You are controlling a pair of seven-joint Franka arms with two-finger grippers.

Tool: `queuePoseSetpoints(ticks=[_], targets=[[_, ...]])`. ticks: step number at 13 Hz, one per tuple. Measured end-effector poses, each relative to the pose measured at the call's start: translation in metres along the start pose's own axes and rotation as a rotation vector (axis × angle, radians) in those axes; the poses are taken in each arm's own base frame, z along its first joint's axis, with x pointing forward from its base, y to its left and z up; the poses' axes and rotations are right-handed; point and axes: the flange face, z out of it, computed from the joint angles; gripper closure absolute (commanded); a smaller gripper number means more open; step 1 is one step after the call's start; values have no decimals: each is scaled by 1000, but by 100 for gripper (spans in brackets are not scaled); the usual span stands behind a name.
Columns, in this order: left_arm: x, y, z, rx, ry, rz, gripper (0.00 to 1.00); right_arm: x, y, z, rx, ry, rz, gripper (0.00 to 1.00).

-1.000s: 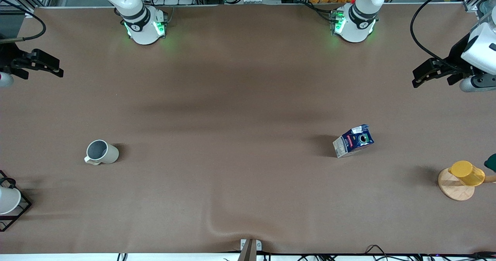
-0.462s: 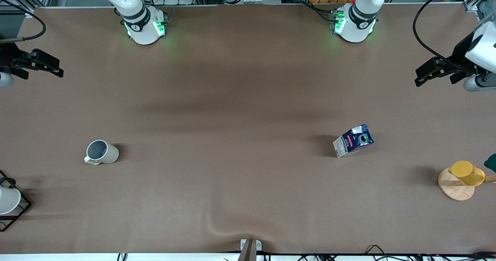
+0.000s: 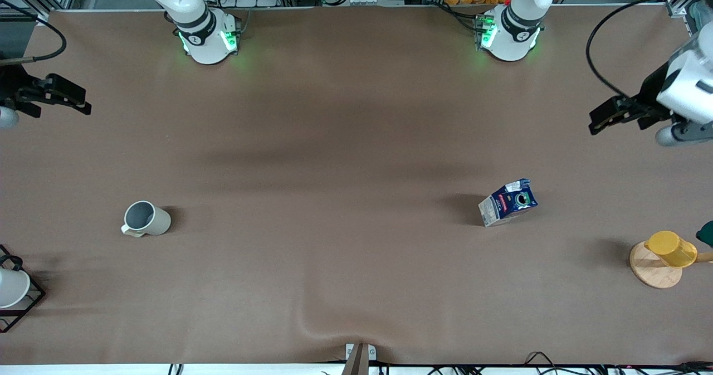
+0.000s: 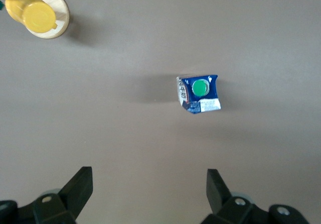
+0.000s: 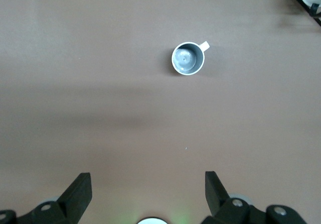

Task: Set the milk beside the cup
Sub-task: 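Move the left gripper toward the milk carton while the right gripper moves toward the mug, then grasp the blue milk carton with the left gripper while the right gripper grasps the mug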

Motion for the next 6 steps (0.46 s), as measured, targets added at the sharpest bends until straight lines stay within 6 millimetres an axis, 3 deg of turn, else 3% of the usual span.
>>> queuePoseSetpoints(ticks=[2,6], targets=[[20,14,26,-8,18,9,0,5,-5,8,-1,-15,-13,0],[49,60,101,-15,-4,36,0,38,-39,61,-96,-110,-83,0]])
